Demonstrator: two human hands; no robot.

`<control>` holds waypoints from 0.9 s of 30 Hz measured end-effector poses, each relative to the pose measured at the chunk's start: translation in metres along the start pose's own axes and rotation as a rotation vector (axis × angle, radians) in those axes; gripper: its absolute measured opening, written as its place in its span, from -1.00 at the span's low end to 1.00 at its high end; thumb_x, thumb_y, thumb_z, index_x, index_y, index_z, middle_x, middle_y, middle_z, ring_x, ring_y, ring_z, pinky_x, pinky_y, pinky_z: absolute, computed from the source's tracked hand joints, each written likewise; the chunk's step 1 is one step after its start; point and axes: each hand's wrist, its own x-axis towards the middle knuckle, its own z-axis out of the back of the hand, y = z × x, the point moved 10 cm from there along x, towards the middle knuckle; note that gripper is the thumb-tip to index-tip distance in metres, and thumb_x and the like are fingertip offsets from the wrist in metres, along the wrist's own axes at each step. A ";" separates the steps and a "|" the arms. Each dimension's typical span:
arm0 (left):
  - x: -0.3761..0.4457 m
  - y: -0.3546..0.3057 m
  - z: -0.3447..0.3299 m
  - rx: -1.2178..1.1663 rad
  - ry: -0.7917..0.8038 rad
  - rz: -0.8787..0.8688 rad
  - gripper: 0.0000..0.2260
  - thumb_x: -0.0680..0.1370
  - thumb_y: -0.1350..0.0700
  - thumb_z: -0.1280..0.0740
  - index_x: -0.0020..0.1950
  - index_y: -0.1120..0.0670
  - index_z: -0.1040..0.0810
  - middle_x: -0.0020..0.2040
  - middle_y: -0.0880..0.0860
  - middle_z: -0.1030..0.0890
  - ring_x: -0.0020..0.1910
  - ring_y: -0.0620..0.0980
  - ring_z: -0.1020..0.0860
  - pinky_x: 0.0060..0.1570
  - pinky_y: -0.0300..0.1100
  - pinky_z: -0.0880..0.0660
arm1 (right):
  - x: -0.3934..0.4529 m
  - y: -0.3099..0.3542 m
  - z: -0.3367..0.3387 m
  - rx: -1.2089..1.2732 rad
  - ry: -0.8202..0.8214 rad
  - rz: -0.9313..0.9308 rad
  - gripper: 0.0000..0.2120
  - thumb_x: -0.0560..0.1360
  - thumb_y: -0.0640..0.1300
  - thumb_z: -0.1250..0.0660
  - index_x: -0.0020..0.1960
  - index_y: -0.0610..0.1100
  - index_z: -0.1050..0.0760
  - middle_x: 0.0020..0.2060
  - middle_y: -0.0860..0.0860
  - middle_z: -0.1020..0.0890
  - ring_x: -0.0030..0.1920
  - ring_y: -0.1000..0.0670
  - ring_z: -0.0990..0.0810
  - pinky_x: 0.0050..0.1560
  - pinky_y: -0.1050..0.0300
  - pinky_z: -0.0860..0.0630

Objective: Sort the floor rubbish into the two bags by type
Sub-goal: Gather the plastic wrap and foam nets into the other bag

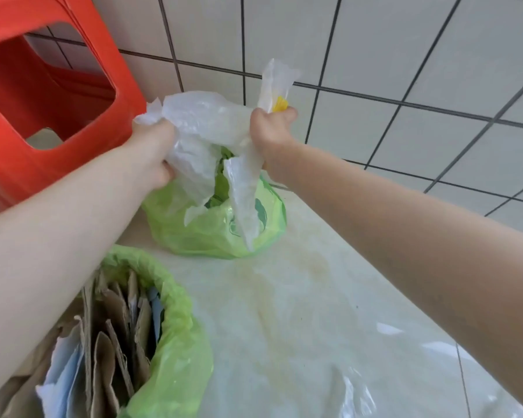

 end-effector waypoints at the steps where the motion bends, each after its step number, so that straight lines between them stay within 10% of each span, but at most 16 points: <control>1: 0.004 -0.002 0.003 -0.018 -0.017 -0.012 -0.69 0.53 0.17 -0.18 0.26 0.05 -0.47 -0.11 0.01 -0.65 -0.26 -0.03 -0.67 -0.31 -0.14 -0.61 | 0.004 0.003 -0.007 0.011 -0.006 0.014 -0.55 0.59 -0.18 -0.09 0.44 -0.23 -0.08 0.30 -0.18 -0.37 -0.02 -0.07 -0.32 0.04 0.02 -0.32; 10: 0.096 0.022 0.018 0.189 -0.071 -0.088 -0.32 0.15 -0.21 -0.42 0.24 -0.08 -0.40 0.10 0.03 -0.62 0.04 0.12 -0.63 0.02 0.13 -0.58 | 0.026 0.020 -0.066 -0.349 0.037 0.385 -0.75 0.43 -0.39 -0.10 0.05 -0.16 -0.36 0.04 -0.19 -0.44 -0.07 -0.20 -0.47 -0.17 0.09 -0.39; 14: 0.025 0.023 -0.018 0.450 0.211 0.038 -0.88 0.44 0.15 -0.37 -0.04 0.07 -0.53 -0.12 0.09 -0.63 -0.26 0.00 -0.62 -0.13 -0.12 -0.58 | 0.033 -0.022 -0.107 -1.126 0.316 0.639 -0.68 0.46 -0.30 -0.23 0.22 -0.21 -0.43 0.11 -0.14 -0.48 0.09 -0.16 -0.50 0.03 0.09 -0.45; 18: 0.029 0.038 -0.013 0.591 0.291 0.104 -0.88 0.56 0.29 -0.23 0.03 0.10 -0.47 -0.29 0.04 -0.51 -0.42 -0.04 -0.51 -0.25 -0.16 -0.47 | 0.031 -0.057 -0.114 -1.565 0.590 0.601 -0.75 0.53 -0.31 -0.18 0.19 -0.25 -0.46 0.11 -0.15 -0.56 0.13 -0.13 -0.57 -0.03 0.17 -0.43; 23: 0.038 0.043 -0.004 0.713 0.339 0.130 -0.39 0.53 0.17 -0.35 0.50 -0.13 -0.17 0.42 0.11 -0.32 0.27 0.16 -0.44 0.12 0.07 -0.50 | 0.034 -0.080 -0.119 -1.749 0.676 0.426 -0.71 0.58 -0.33 -0.16 0.29 -0.27 -0.41 0.19 -0.14 -0.54 0.16 -0.15 -0.55 0.01 0.07 -0.46; 27: 0.024 0.040 -0.024 0.936 0.587 -0.016 -0.12 0.32 -0.18 -0.49 0.46 -0.39 0.00 0.57 -0.04 -0.02 0.49 0.10 -0.16 0.40 0.09 -0.25 | 0.034 -0.094 -0.129 -1.777 0.771 0.348 -0.69 0.61 -0.18 -0.14 0.33 -0.20 -0.39 0.22 -0.08 -0.52 0.19 -0.11 -0.51 0.10 0.05 -0.42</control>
